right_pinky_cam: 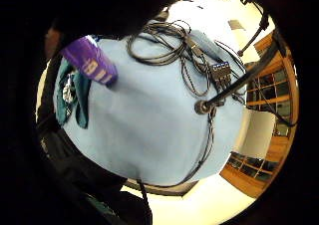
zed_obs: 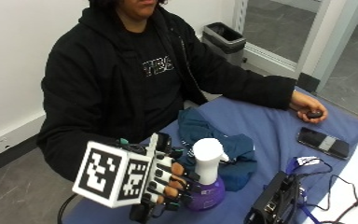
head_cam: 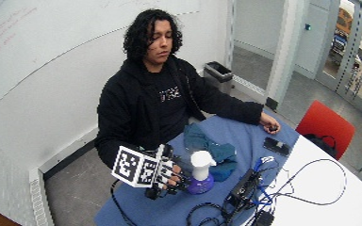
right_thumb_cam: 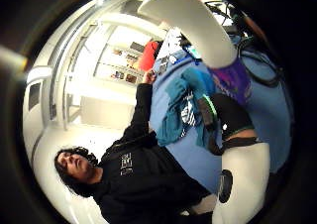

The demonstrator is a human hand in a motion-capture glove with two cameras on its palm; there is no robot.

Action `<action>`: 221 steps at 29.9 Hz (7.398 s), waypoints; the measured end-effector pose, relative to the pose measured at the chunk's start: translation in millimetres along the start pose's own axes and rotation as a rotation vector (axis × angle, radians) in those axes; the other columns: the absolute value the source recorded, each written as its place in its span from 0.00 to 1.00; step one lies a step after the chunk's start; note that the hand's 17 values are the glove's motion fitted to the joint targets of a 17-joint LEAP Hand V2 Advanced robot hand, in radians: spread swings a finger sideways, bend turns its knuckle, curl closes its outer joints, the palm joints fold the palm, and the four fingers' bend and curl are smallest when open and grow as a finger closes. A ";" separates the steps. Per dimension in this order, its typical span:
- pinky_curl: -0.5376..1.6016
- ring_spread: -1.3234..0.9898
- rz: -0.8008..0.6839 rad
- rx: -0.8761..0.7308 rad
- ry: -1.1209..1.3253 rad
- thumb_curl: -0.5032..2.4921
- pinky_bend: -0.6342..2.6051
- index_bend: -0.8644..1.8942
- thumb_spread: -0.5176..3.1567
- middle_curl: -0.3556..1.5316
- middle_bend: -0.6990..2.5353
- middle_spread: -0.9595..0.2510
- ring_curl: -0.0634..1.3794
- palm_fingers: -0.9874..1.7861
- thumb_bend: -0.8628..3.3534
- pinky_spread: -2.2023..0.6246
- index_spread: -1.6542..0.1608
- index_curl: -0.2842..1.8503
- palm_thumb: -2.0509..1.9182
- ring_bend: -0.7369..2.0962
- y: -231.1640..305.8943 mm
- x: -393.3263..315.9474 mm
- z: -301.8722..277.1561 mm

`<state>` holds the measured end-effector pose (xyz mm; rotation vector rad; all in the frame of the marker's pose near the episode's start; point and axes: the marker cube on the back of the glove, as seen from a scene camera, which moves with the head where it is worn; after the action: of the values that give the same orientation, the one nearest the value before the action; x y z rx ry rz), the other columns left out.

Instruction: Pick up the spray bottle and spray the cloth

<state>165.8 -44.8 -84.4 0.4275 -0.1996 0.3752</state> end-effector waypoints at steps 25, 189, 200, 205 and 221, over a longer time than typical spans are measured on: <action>0.40 0.53 -0.042 0.238 -0.631 0.30 0.28 0.34 0.41 0.41 0.36 0.75 0.29 0.64 0.22 0.83 0.75 0.21 0.75 0.45 -43.9 -8.2 44.8; 0.46 0.47 -0.391 -0.093 -0.842 0.42 0.32 0.37 0.21 0.50 0.32 0.67 0.42 0.75 0.20 0.68 0.76 0.37 0.81 0.39 -132.6 -257.8 236.8; 0.46 0.46 -0.485 -0.104 -0.859 0.42 0.32 0.37 0.21 0.50 0.31 0.67 0.42 0.75 0.20 0.68 0.75 0.37 0.81 0.39 -128.5 -253.6 239.1; 0.46 0.46 -0.488 -0.121 -0.868 0.42 0.32 0.36 0.22 0.50 0.31 0.67 0.43 0.75 0.20 0.68 0.75 0.36 0.81 0.39 -129.9 -252.8 239.8; 0.46 0.50 -0.366 -0.236 -0.655 0.41 0.29 0.32 0.30 0.50 0.31 0.71 0.44 0.60 0.19 0.75 0.77 0.33 0.78 0.39 -112.5 -231.3 209.6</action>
<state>-23.9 -303.6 0.0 0.3328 -0.7825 -0.1612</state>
